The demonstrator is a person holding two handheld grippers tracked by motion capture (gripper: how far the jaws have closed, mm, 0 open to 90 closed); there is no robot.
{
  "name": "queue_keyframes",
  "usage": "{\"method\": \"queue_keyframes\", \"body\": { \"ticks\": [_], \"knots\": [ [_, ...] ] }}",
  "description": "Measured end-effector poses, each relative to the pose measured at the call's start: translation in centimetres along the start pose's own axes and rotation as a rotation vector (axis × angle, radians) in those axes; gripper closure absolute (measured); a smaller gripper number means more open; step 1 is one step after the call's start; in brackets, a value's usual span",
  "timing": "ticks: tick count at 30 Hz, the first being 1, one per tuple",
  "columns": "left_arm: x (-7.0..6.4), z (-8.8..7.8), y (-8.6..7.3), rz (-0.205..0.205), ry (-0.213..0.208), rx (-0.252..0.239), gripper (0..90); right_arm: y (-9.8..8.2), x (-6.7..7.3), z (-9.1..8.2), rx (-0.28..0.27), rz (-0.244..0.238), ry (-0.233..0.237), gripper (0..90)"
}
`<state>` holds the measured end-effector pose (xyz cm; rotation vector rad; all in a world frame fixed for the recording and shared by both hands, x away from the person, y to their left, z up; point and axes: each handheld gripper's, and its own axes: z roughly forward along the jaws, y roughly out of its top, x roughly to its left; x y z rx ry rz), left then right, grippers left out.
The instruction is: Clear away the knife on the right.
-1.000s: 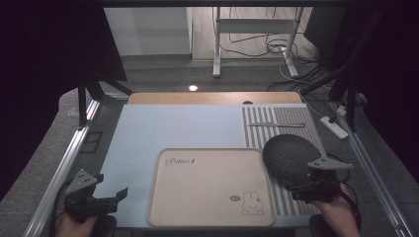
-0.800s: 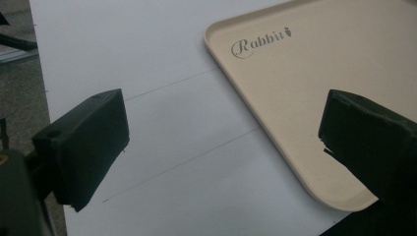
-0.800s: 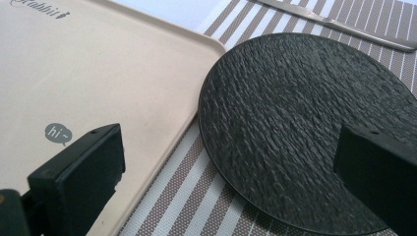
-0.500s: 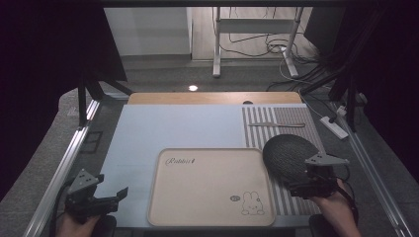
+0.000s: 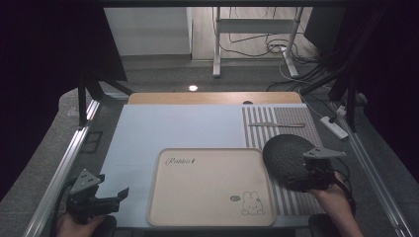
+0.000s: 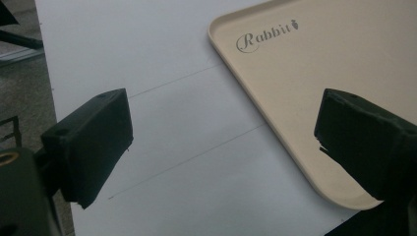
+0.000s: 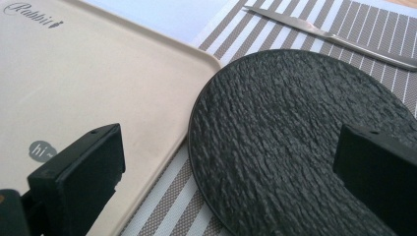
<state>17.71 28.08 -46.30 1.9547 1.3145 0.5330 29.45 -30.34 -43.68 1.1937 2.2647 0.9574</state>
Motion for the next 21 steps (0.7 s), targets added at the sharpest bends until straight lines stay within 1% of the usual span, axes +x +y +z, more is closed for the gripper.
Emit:
{"method": "queue_keyframes", "body": {
  "ticks": [3, 7, 11, 14, 17, 21],
  "knots": [
    [0.1, 0.0, 0.0, -0.013, -0.008, -0.009, 7.8, 0.3, -0.3, 0.2, 0.0, 0.003, -0.001, 0.0],
    [0.3, -0.1, -0.1, -0.017, -0.02, -0.013, 7.7, 0.6, -0.7, 0.6, -0.001, 0.006, 0.002, 0.0],
    [0.2, 0.0, 0.0, -0.013, -0.007, -0.003, 6.9, 1.0, -1.1, 0.9, -0.007, 0.004, -0.001, 0.0],
    [0.2, 0.1, 0.0, -0.011, -0.009, 0.003, 7.1, 1.2, -1.5, 1.3, -0.008, 0.01, -0.002, 0.0],
    [0.2, 0.0, 0.0, -0.018, -0.006, -0.004, 8.8, 1.4, -2.0, 1.7, -0.005, 0.025, -0.002, 0.0],
    [0.3, 0.1, 0.0, -0.028, -0.008, 0.002, 11.4, 1.6, -2.7, 2.2, -0.001, 0.037, -0.009, 0.0]
  ]
}}
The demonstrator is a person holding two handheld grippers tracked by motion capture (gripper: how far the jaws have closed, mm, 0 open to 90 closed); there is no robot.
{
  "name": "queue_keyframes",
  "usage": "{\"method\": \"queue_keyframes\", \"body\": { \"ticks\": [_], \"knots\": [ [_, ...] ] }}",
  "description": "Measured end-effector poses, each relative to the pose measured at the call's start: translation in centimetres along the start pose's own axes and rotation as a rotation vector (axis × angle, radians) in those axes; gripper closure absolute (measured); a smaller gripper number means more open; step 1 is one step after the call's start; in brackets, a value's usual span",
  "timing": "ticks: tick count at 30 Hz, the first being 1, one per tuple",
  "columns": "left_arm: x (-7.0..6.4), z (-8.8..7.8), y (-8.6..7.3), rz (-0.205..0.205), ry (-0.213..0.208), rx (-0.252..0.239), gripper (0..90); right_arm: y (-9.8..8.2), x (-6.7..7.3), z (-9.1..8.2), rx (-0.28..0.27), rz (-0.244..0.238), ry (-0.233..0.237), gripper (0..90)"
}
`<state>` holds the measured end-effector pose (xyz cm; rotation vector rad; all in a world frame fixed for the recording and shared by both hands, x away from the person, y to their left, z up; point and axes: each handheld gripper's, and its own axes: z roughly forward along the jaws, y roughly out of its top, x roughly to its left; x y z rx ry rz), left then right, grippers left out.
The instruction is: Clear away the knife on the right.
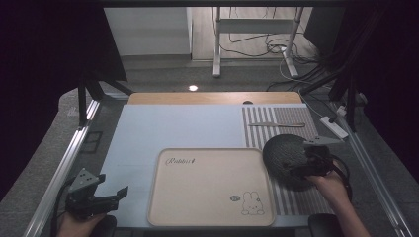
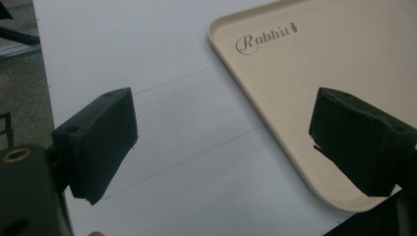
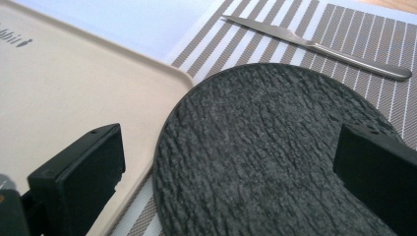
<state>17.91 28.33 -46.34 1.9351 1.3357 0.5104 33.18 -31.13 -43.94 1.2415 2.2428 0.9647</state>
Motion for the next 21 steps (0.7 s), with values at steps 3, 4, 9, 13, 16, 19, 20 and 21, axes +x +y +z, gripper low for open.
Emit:
{"method": "queue_keyframes", "body": {
  "ticks": [3, 4, 9, 13, 16, 19, 20, 21],
  "knots": [
    [0.0, 0.0, 0.0, 0.001, 0.005, 0.002, 12.1, 0.2, -0.4, 0.3, 0.0, 0.006, -0.002, 0.0],
    [0.0, 0.0, 0.0, 0.0, 0.002, 0.003, 12.3, 0.3, -0.6, 0.4, -0.004, 0.009, -0.002, 0.0],
    [0.2, 0.1, 0.0, -0.016, -0.006, 0.001, 11.5, 0.8, -1.4, 1.1, -0.002, 0.01, -0.015, 0.0],
    [0.4, 0.1, 0.0, -0.041, -0.007, 0.007, 9.9, 1.3, -1.9, 1.9, 0.007, 0.008, -0.026, 0.0],
    [0.6, 0.1, 0.0, -0.056, -0.015, 0.003, 9.7, 1.7, -2.4, 2.6, 0.017, 0.007, -0.037, 0.0],
    [0.7, 0.1, 0.0, -0.061, -0.02, 0.005, 10.7, 2.2, -2.9, 3.3, 0.025, 0.013, -0.048, 0.0],
    [0.7, 0.1, 0.0, -0.06, -0.016, 0.006, 10.6, 2.3, -3.1, 3.5, 0.028, 0.014, -0.055, 0.0],
    [0.6, 0.1, 0.0, -0.063, -0.014, 0.005, 10.1, 2.4, -3.3, 3.7, 0.032, 0.015, -0.056, 0.0]
  ]
}}
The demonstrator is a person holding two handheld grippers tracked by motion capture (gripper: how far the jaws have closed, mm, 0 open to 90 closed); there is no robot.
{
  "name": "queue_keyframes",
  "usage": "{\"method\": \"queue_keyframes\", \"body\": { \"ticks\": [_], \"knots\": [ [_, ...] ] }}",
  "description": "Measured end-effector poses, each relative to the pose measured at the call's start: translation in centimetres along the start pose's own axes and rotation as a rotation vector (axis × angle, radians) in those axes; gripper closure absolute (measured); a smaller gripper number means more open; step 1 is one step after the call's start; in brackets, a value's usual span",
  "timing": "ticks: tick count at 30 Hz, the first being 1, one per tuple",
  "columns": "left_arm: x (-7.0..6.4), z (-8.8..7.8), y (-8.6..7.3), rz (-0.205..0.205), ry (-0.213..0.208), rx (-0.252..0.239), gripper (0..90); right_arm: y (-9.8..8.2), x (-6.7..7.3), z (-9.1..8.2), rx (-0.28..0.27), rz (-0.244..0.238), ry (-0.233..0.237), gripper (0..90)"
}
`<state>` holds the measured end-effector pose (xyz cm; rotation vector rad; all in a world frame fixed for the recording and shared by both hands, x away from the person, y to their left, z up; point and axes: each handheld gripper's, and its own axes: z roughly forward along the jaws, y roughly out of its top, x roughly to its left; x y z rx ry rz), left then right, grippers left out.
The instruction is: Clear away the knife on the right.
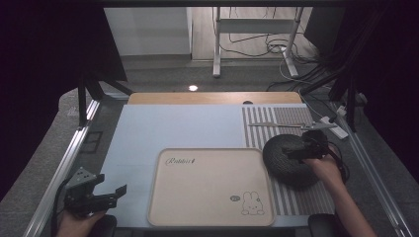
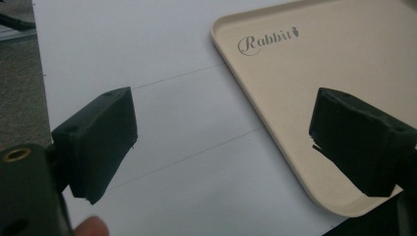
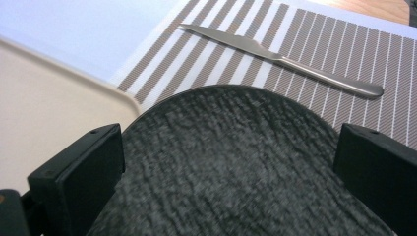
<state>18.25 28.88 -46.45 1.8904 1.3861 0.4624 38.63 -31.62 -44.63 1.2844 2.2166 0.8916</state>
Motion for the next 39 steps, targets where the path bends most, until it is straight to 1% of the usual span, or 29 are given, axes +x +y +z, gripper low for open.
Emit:
{"method": "queue_keyframes", "body": {
  "ticks": [6, 11, 14, 17, 26, 30, 33, 35, 38, 39],
  "knots": [
    [0.0, 0.0, 0.0, 0.004, 0.001, -0.002, 8.4, 0.7, -1.0, 1.4, 0.012, 0.009, -0.021, 0.0],
    [-0.1, -0.1, 0.0, 0.011, -0.007, -0.011, 7.0, 1.3, -1.9, 2.4, 0.014, 0.036, -0.029, 0.0],
    [-0.1, -0.1, 0.0, 0.012, -0.007, -0.008, 5.9, 1.8, -2.4, 3.0, 0.014, 0.051, -0.033, 0.0],
    [-0.1, -0.1, 0.0, 0.017, -0.007, -0.009, 4.3, 2.3, -2.8, 3.6, 0.016, 0.057, -0.04, 0.0],
    [0.0, -0.2, -0.1, 0.006, -0.013, -0.021, 2.6, 3.7, -3.7, 5.6, 0.02, 0.072, -0.056, 0.0],
    [0.0, -0.2, -0.1, 0.005, -0.009, -0.018, 1.9, 4.3, -4.1, 6.6, 0.029, 0.067, -0.058, 0.0],
    [0.0, -0.2, -0.1, 0.002, -0.012, -0.023, 1.5, 4.6, -4.4, 7.2, 0.067, 0.071, -0.068, 0.0],
    [0.1, -0.2, -0.1, 0.0, -0.015, -0.027, 1.3, 4.8, -4.6, 7.6, 0.077, 0.076, -0.081, 0.0],
    [0.1, -0.3, -0.1, -0.003, -0.017, -0.029, 0.8, 5.1, -5.0, 8.4, 0.104, 0.102, -0.103, 0.0],
    [0.1, -0.3, -0.1, -0.004, -0.02, -0.03, 0.7, 5.2, -5.2, 8.6, 0.114, 0.103, -0.11, 0.0]
  ]
}}
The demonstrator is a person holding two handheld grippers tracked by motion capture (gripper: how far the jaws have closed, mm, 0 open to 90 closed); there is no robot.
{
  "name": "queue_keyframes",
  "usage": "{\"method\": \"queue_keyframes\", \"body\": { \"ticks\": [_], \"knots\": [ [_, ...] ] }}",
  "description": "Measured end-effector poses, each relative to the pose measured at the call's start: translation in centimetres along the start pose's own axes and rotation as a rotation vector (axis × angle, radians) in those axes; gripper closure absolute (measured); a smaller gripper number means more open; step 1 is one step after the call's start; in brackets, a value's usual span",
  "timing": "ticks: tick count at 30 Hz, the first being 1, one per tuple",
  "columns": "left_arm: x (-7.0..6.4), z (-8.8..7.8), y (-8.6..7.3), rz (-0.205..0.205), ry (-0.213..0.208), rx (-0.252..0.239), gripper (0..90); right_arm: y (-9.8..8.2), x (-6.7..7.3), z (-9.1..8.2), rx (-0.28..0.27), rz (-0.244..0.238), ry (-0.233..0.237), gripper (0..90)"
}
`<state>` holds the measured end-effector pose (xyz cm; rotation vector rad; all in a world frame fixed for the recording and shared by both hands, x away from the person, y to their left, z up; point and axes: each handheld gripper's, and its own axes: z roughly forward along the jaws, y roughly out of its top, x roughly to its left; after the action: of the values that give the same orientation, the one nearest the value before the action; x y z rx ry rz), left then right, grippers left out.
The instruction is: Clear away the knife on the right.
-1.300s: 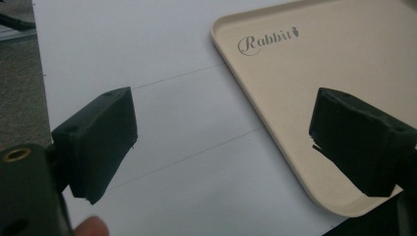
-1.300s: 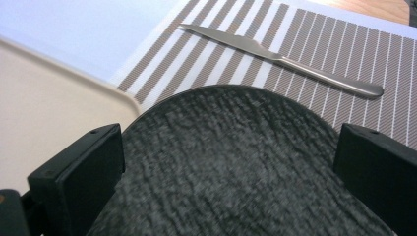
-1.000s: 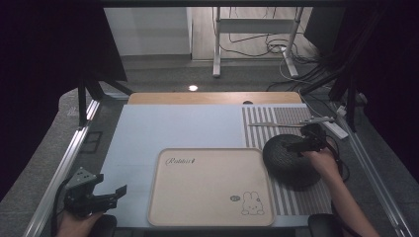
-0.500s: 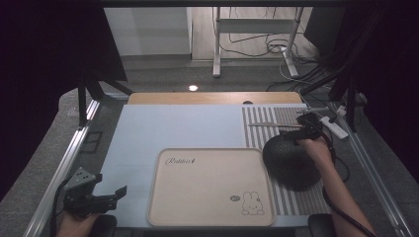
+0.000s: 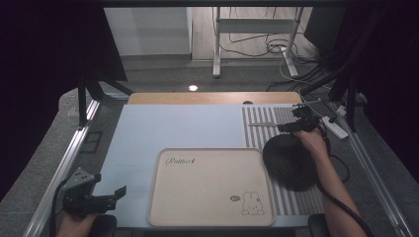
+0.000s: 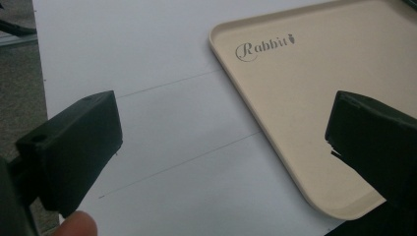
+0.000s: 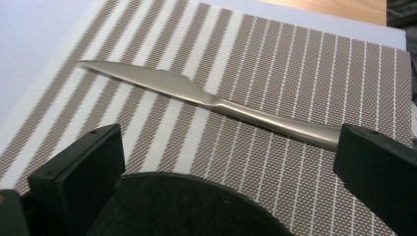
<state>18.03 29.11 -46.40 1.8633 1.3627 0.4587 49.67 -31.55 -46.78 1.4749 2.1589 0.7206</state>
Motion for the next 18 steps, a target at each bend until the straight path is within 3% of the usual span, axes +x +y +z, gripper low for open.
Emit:
{"method": "queue_keyframes", "body": {
  "ticks": [11, 14, 18],
  "knots": [
    [-0.1, 0.1, 0.0, 0.012, 0.003, 0.009, 1.2, 1.0, -1.2, 2.3, 0.054, 0.013, -0.035, 0.0],
    [-0.3, 0.1, 0.1, 0.029, 0.015, 0.014, 1.8, 1.1, -1.5, 2.6, 0.049, 0.001, -0.051, 10.4],
    [-0.3, 0.1, 0.1, 0.026, 0.018, 0.014, 1.8, 1.3, -2.0, 2.8, 0.055, 0.001, -0.042, 32.7]
  ]
}}
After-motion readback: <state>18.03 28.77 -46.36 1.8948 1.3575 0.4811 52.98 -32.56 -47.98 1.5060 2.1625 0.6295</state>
